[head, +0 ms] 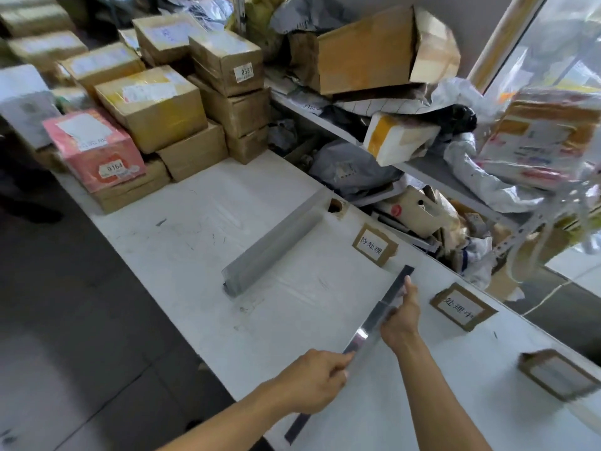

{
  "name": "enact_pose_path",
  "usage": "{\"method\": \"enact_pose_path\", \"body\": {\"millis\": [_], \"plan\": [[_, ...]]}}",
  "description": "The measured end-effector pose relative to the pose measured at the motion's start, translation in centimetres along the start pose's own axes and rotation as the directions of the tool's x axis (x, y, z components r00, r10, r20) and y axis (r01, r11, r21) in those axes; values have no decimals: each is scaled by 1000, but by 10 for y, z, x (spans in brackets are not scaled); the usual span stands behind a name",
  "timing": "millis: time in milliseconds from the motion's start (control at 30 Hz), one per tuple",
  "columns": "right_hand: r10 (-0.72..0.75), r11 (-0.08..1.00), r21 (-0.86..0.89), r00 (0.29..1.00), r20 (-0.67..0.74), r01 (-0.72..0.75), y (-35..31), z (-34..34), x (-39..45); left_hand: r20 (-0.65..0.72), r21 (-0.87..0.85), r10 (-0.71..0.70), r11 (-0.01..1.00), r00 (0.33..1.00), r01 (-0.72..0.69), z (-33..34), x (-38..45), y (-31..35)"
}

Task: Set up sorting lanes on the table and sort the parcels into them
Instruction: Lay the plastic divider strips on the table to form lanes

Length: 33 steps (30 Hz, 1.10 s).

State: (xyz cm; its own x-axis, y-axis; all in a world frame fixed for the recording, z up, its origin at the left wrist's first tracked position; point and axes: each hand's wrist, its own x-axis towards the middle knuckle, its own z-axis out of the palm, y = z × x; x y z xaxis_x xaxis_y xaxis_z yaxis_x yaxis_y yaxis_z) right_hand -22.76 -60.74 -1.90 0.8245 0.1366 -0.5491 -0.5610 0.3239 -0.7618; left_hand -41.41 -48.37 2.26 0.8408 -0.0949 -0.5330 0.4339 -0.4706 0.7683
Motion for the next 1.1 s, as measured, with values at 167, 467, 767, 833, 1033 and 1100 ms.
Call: {"method": "enact_pose_path", "body": {"millis": [167, 467, 767, 833, 1033, 1100], "plan": [[69, 997, -23, 997, -43, -71, 2, -25, 23, -15, 40, -46, 998, 999, 46, 24, 14, 12], [64, 997, -40, 993, -97, -68, 20, -47, 55, -25, 41, -95, 994, 995, 96, 34, 14, 13], [8, 995, -93, 991, -131, -21, 2, -39, 26, -1, 72, -60, 996, 998, 60, 38, 18, 8], [-11, 993, -115, 992, -122, -3, 0, -40, 22, -3, 65, -51, 997, 999, 52, 39, 20, 3], [-124, 976, -192, 985, -120, 99, -11, -35, -9, -208, 55, 9, 998, 978, 2, 24, 15, 13], [-225, 952, -243, 964, -139, 187, -11, -33, -25, -372, 85, 49, 996, 927, -19, 3, 16, 11]]}}
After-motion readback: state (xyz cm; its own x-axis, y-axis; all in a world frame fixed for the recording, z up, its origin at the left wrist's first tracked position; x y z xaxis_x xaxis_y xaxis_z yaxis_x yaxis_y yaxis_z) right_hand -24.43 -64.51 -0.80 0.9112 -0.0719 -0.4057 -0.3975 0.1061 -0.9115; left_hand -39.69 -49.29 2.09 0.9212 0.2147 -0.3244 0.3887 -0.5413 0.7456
